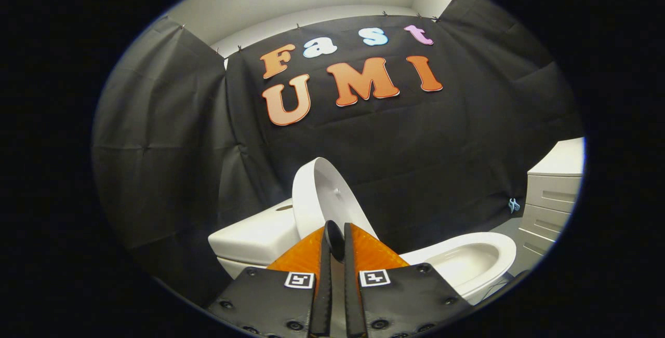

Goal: Open the toilet lid.

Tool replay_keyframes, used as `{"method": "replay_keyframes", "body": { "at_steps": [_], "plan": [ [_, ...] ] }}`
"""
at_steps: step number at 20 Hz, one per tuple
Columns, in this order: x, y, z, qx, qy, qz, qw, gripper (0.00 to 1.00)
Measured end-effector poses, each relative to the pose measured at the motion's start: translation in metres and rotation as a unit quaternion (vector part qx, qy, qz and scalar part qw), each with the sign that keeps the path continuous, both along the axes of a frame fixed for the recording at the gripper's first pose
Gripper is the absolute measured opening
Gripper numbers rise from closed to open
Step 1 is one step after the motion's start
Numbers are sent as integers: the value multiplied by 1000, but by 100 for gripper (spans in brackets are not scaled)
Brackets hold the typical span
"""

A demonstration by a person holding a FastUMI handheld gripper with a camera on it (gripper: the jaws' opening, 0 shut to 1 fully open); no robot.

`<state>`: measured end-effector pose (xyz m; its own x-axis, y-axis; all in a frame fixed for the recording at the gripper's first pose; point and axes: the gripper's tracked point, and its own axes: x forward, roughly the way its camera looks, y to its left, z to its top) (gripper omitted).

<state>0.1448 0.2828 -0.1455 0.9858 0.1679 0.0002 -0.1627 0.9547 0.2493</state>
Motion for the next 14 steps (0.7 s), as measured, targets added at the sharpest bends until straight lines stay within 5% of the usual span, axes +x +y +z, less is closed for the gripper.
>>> {"method": "replay_keyframes", "body": {
  "at_steps": [4,14],
  "plan": [
    [-3,-1,5,-7,-8,3,1000,23],
    [1,-24,20,-6,-10,-6,1000,97]
  ]
}}
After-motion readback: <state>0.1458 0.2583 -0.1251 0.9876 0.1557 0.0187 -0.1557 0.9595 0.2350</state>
